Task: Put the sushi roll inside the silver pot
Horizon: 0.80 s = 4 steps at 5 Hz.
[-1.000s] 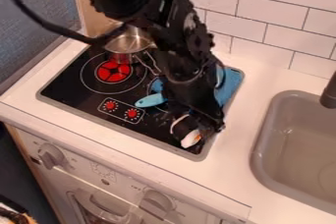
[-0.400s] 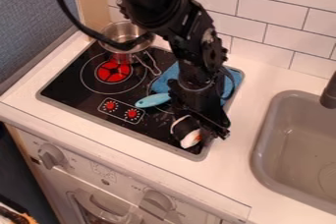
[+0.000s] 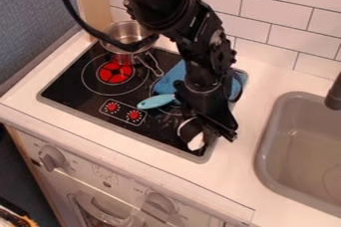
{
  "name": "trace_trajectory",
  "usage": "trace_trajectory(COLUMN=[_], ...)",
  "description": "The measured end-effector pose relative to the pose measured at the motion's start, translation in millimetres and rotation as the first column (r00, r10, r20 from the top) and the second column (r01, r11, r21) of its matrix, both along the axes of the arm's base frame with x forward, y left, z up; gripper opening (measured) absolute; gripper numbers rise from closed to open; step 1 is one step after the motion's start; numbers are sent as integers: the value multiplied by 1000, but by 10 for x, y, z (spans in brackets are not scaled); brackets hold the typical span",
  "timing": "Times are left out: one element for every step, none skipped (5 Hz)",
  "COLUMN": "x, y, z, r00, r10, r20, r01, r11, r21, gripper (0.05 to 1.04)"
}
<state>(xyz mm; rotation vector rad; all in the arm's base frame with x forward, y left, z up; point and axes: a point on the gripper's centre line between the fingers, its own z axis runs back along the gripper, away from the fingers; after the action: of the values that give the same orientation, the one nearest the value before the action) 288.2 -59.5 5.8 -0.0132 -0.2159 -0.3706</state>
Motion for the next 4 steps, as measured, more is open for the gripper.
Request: trace_trajectory(x=[-14, -40, -34, 89], y=[-4, 2, 88, 239], z=[2, 10, 108, 413], r00=[1000, 1000, 1000, 998], r10=[-1, -5, 3, 12], r20=[4, 1, 6, 56], r01=[1, 5, -3, -12], r11=[1000, 1000, 1000, 1000], r21=[-2, -6, -8, -2], gripper=[464, 464, 464, 464])
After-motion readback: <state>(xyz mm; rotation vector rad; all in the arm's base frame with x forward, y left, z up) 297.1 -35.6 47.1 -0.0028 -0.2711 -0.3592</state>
